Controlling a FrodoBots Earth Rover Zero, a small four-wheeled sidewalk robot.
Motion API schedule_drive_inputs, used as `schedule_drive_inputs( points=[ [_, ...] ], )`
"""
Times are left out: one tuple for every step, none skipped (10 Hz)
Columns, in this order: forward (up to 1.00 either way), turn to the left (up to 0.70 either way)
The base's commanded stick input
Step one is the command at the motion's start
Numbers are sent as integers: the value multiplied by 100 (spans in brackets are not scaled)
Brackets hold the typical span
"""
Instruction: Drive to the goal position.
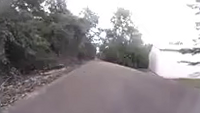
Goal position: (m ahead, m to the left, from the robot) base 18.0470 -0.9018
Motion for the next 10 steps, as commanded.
schedule_drive_inputs(
  points=[
    [70,0],
    [70,0],
    [70,0],
    [70,0],
    [70,-2],
    [70,-2],
    [70,-2],
    [70,-2],
    [70,-2],
    [70,-2]
  ],
)
